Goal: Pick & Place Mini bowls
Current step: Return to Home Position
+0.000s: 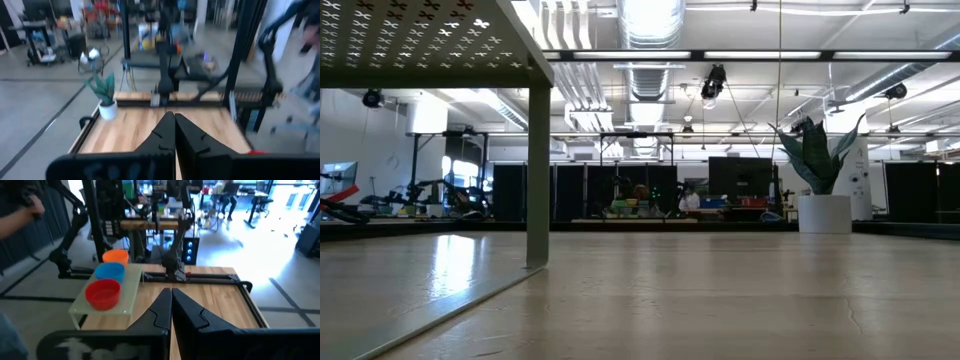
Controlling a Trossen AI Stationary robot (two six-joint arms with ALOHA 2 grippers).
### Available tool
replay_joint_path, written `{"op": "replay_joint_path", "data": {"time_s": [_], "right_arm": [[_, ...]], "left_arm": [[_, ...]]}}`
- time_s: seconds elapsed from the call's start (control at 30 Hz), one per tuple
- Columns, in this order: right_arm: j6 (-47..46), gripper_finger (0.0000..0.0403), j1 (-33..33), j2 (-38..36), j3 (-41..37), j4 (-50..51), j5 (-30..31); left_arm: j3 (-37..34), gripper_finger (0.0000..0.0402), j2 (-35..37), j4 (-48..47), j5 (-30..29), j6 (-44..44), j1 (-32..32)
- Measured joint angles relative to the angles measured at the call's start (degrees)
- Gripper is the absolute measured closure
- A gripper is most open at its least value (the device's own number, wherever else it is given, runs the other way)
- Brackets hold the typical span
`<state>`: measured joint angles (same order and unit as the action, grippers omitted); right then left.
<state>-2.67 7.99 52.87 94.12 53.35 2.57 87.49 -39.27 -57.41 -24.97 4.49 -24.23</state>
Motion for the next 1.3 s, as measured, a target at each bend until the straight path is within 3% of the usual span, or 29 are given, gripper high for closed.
{"op": "replay_joint_path", "data": {"time_s": [0.33,0.57,1.0,1.3], "right_arm": [[-3.4,0.0394,0.0,-12.7,-14.7,-10.2,0.0],[-5.2,0.0394,0.0,-21.2,-23.6,-15.3,0.2],[-6.4,0.0394,0.0,-35.4,-35.9,-23.0,0.6],[-10.2,0.0394,0.0,-44.1,-42.1,-22.9,3.7]], "left_arm": [[-9.9,0.0401,12.0,7.4,0.1,0.3,0.0],[-13.8,0.0401,17.0,7.2,-0.1,0.2,0.0],[-15.6,0.0402,24.1,8.5,-0.7,0.1,0.0],[-16.3,0.0402,28.9,8.4,-0.6,0.0,0.0]]}}
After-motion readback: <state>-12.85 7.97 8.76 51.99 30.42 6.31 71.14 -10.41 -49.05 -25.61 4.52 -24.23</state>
